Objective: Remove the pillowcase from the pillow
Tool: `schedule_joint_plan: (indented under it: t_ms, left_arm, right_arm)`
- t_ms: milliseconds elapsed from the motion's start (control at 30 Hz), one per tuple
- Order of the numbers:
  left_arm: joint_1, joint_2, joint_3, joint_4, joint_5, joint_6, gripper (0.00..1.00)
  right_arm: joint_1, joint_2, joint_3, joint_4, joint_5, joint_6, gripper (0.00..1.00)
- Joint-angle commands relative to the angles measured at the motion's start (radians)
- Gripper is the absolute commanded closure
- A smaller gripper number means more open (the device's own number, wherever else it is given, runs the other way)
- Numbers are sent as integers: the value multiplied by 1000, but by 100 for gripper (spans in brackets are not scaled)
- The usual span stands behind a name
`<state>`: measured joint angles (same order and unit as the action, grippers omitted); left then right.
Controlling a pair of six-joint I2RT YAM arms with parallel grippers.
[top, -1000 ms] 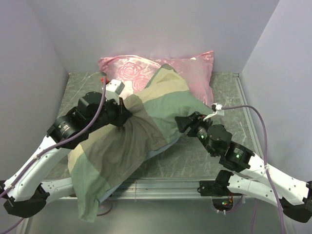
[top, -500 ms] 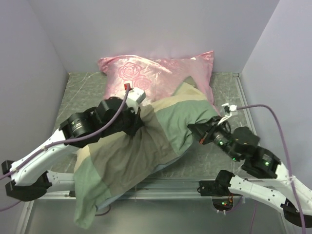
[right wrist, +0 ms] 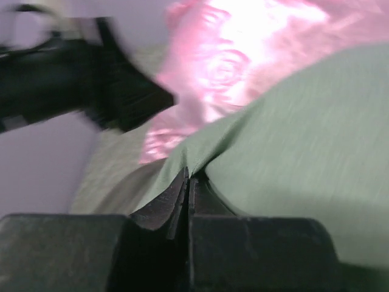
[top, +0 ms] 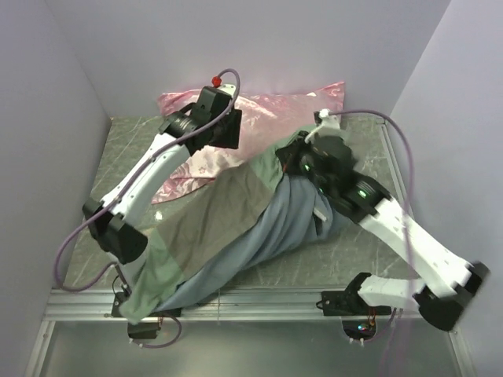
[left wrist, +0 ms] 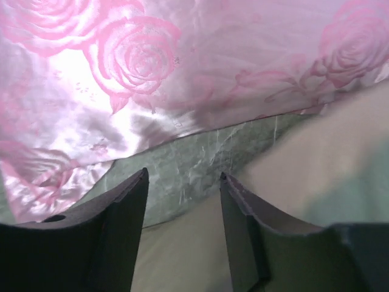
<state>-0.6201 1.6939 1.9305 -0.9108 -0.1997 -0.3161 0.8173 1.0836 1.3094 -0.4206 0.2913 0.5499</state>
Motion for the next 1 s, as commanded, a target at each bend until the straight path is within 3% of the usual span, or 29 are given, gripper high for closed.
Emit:
schedule_joint_plan:
  t_ms: [0,100,167,267,567,767,967]
  left_arm:
    - [43,52,62,93,138,-11,43]
    - [43,12,143,124,146,-28,27]
    - [43,-2,211,101,138,-37,23]
    - [39,-31,301,53,148,-54,21]
    - [-90,-281,199,70,-111,-37,17]
    - [-231,-419,9,47,-315,-113,19]
    - [-297,-531,-405,102,-426,-285,21]
  right_arm:
    - [-172,130,-77,115,-131,76,100]
    - [-252,258,-56,103,-144,65,100]
    - [-283,350,-6,79,-179,64,100]
    - [-328,449,63,57,-221,76,100]
    - [-414,668,255,-6,-326,108,100]
    - [-474,727,291,28,-451,171,100]
    - [-475,730,341,16,-472,197,100]
